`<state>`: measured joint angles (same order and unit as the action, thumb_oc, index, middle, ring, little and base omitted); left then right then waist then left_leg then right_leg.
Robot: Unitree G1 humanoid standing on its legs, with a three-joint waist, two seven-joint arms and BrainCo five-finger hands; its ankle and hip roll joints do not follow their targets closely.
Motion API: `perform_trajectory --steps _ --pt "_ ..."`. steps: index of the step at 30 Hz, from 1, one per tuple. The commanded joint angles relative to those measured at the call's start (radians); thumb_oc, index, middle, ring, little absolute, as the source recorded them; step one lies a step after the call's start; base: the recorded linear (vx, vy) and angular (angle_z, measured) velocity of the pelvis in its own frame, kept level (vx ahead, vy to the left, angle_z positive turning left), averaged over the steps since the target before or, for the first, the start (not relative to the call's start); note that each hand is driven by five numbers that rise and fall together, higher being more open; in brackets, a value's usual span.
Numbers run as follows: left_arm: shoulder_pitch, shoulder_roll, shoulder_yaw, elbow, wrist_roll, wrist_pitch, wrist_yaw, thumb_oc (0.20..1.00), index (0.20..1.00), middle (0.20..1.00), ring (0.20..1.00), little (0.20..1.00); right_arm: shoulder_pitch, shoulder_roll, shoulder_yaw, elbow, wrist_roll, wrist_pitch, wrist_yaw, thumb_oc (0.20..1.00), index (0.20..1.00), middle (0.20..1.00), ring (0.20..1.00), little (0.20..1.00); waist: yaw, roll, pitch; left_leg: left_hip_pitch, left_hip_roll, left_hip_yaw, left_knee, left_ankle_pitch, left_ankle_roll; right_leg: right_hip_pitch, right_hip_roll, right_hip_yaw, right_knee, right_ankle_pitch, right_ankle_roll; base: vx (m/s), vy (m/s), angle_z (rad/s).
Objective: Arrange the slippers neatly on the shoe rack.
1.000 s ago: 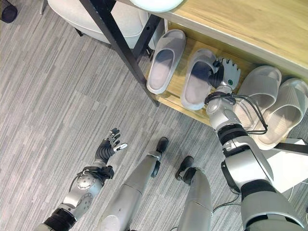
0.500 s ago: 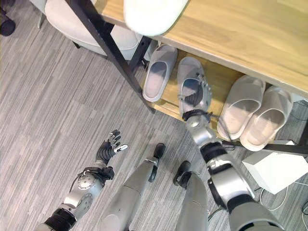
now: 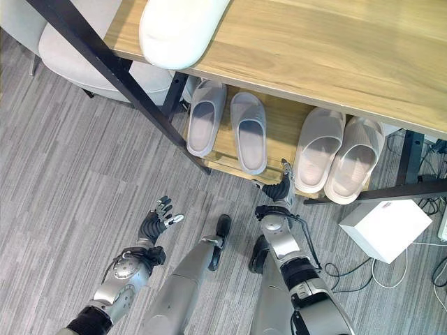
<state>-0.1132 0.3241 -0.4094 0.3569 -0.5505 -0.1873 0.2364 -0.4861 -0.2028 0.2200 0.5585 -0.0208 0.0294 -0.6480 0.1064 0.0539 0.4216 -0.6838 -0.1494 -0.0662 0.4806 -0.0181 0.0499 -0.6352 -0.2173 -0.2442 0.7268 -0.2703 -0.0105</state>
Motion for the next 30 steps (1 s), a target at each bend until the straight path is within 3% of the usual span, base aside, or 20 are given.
perform_trajectory --steps 1,5,12,21,29,30 --pt "0.006 0.001 0.001 -0.039 0.002 -0.019 -0.006 1.0 1.0 1.0 1.0 1.0 -0.091 0.023 -0.011 0.047 0.232 -0.108 0.056 1.0 1.0 1.0 1.0 1.0 0.03 0.03 0.02 0.059 0.025 -0.048 0.059 -0.211 0.015 0.054 -0.011 0.003 -0.129 0.036 0.046 0.0 0.0 0.0" --pt "0.0 0.032 -0.003 -0.035 -0.004 -0.016 -0.028 1.0 1.0 1.0 1.0 1.0 -0.21 0.048 -0.021 0.163 0.437 -0.14 0.13 1.0 1.0 1.0 1.0 1.0 0.06 0.033 0.019 0.05 0.018 -0.056 0.048 -0.202 0.012 0.05 -0.019 -0.011 -0.133 0.039 0.049 0.0 -0.001 0.01" --pt "-0.008 0.049 -0.025 -0.026 -0.008 -0.023 -0.046 1.0 1.0 1.0 1.0 1.0 -0.361 0.009 0.012 0.165 0.543 -0.167 0.179 1.0 1.0 1.0 1.0 1.0 0.121 0.031 0.022 0.066 0.007 -0.081 0.028 -0.194 0.006 0.077 -0.033 -0.04 -0.134 0.031 0.049 0.04 -0.012 0.13" --pt "-0.028 0.047 -0.05 -0.021 0.003 -0.016 -0.054 1.0 1.0 1.0 1.0 1.0 -0.414 -0.044 0.046 0.152 0.538 -0.159 0.198 1.0 1.0 1.0 1.0 1.0 0.129 0.024 0.032 0.079 0.007 -0.085 0.022 -0.189 -0.001 0.087 -0.033 -0.046 -0.132 0.028 0.046 0.01 -0.015 0.04" --pt "-0.031 0.05 -0.028 -0.022 0.011 -0.006 -0.087 1.0 1.0 1.0 1.0 1.0 -0.367 -0.086 0.093 0.088 0.576 -0.149 0.315 1.0 1.0 1.0 1.0 1.0 0.119 0.008 0.032 0.126 0.025 -0.071 -0.013 -0.182 -0.007 0.126 -0.02 -0.039 -0.169 0.038 0.043 -0.01 -0.035 -0.02" --pt "-0.021 0.053 -0.017 -0.028 0.01 -0.004 -0.11 1.0 1.0 1.0 1.0 1.0 -0.32 -0.116 0.105 0.053 0.59 -0.142 0.376 1.0 1.0 1.0 1.0 1.0 0.112 0.003 0.026 0.149 0.029 -0.068 -0.033 -0.175 -0.011 0.149 -0.016 -0.041 -0.194 0.046 0.044 -0.01 -0.06 -0.02"
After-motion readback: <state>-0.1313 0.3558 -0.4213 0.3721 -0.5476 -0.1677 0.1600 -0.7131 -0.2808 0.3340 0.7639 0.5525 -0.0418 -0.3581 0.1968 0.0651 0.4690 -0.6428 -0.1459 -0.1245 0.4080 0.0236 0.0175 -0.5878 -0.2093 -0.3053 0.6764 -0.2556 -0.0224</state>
